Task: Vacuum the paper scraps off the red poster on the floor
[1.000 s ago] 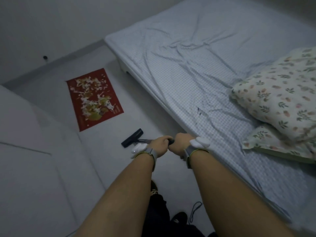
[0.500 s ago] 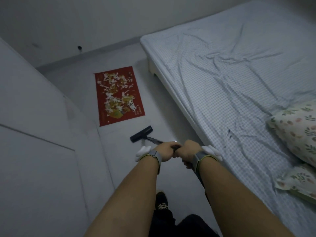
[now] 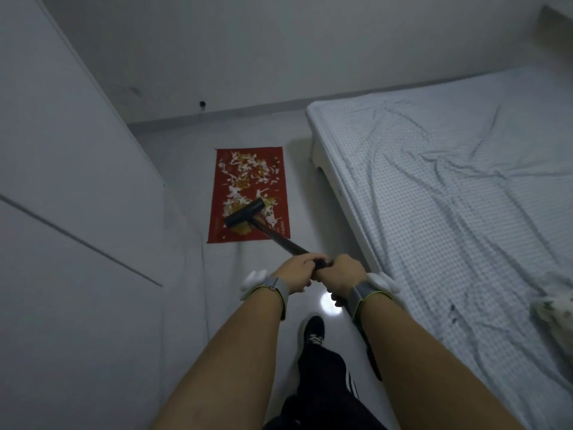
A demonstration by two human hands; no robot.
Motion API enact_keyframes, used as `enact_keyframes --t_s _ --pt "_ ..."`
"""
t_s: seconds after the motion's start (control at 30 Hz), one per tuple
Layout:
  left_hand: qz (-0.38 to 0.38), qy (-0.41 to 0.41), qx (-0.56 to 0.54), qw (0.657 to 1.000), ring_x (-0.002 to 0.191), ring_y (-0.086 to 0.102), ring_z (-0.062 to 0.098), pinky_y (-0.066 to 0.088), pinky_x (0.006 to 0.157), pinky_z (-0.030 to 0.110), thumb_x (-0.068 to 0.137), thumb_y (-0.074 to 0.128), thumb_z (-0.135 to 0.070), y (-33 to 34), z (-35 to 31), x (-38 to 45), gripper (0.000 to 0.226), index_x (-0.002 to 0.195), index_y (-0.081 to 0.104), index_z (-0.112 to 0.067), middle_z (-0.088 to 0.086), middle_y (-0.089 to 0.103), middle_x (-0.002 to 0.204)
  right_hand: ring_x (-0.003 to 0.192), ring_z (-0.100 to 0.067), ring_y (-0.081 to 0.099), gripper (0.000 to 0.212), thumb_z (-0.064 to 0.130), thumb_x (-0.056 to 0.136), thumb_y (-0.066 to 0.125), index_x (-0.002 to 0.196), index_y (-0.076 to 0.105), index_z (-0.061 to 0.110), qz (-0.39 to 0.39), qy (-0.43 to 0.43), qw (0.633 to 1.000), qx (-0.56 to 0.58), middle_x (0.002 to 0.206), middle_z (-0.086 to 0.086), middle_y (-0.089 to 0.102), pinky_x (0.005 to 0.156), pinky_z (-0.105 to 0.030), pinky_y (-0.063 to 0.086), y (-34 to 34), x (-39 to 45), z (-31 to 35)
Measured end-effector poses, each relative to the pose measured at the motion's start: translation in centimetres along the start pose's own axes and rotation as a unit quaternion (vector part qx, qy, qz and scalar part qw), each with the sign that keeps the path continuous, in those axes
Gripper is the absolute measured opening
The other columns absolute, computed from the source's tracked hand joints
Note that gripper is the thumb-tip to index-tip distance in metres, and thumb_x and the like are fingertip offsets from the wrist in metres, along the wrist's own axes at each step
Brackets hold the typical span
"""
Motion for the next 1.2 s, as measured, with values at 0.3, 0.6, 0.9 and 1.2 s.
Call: enact_keyframes --t_s 0.3,0.6,0.9,1.2 --pt "0.002 -0.066 -0.039 0.997 0.114 0.054 0.030 0.050 0.093 0.043 0.101 0.029 -0.037 -4.1 -2.4 7.9 0.038 0.130 0.055 -0.039 0.008 0.055 0.124 0.054 -0.027 0.071 0.024 0.016 0.093 0.052 0.110 0.067 0.012 0.005 -0.009 1.000 -0.022 0.076 -0.014 0.071 0.049 -0.043 0.063 -1.6 9.3 4.8" --pt "0.008 -0.113 -0.059 0.992 0.115 0.054 0.031 0.051 0.096 0.045 0.101 0.028 -0.041 -7.1 -4.1 16.2 0.040 0.132 0.053 -0.041 0.007 0.052 0.133 0.055 -0.027 0.071 0.029 0.017 0.098 0.048 0.120 0.066 0.010 0.014 0.023 0.999 -0.042 0.074 -0.013 0.068 0.044 -0.035 0.060 -2.9 17.9 8.7" --pt "0.000 -0.142 -0.135 0.981 0.110 0.056 0.028 0.052 0.091 0.041 0.098 0.037 -0.049 -10.8 -3.9 19.8 0.029 0.117 0.056 -0.040 0.002 0.054 0.126 0.058 -0.027 0.072 0.033 0.019 0.100 0.049 0.125 0.066 0.009 0.019 0.042 0.998 -0.052 0.074 -0.012 0.070 0.051 -0.038 0.063 -2.8 21.7 12.8" --pt "0.029 -0.167 -0.132 0.977 0.106 0.059 0.024 0.053 0.096 0.044 0.089 0.046 -0.060 -14.3 -1.6 20.6 0.045 0.117 0.056 -0.026 0.000 0.063 0.120 0.057 -0.027 0.066 0.027 0.018 0.101 0.044 0.121 0.061 0.011 0.021 0.101 0.995 -0.004 0.086 -0.018 0.069 0.060 -0.043 0.064 -0.3 22.2 14.9"
Point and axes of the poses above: each hand's wrist, its own x-axis towards the middle knuckle, its own y-axis out of the palm, z = x × y, the point moved 9 cm from there along x, towards the middle knuckle
